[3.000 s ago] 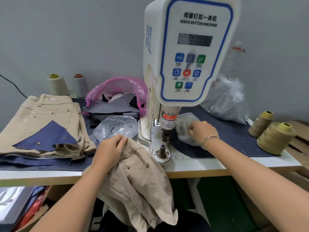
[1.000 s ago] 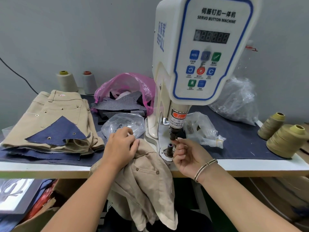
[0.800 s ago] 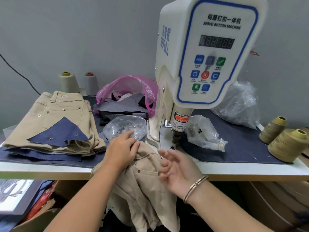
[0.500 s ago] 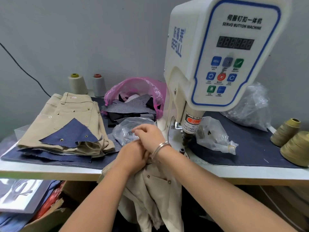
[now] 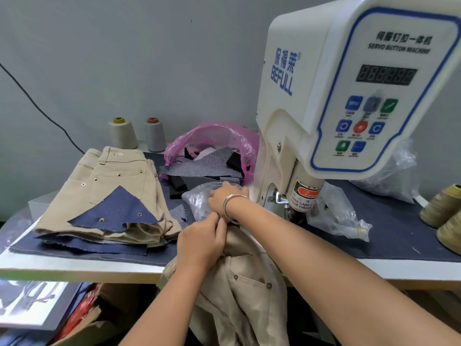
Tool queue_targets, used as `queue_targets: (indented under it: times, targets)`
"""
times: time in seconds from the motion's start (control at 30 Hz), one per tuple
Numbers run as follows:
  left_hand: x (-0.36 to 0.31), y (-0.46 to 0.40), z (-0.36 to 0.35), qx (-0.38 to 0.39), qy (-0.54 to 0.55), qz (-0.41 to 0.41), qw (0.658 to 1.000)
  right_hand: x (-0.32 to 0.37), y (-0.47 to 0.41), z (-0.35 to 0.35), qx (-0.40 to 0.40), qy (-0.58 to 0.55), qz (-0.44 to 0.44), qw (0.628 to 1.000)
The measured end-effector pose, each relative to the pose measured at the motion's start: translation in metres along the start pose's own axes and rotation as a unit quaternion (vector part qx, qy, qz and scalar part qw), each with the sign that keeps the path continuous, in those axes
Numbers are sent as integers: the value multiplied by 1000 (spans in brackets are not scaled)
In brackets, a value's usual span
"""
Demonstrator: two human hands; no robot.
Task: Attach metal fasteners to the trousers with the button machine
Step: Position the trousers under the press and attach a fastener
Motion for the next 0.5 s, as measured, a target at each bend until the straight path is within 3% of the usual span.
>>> queue_targets:
  times: [0.13, 0.23, 0.4, 0.5]
  targets:
    - [24, 5, -3, -6, 102, 190, 976, -4, 5, 7, -123, 36, 23, 991]
    - [31, 4, -6, 3, 105, 254, 961, -7, 11, 8, -200, 41, 68, 977]
    - [30, -2, -12, 49, 28, 228, 972, -17, 19, 8, -233, -10, 92, 968]
    - [27, -4, -10, 15, 126, 169, 977, -18, 22, 6, -236, -24, 101, 966]
Point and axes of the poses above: each hand's wrist, its own y-axis away from the middle knuckle, its own z-axis out of the back of the hand, x = y × z, the point moved 5 cm from there along -y, towards the middle knuckle, and after that the axes turned 10 degrees about -y, right-handed, at the moved point
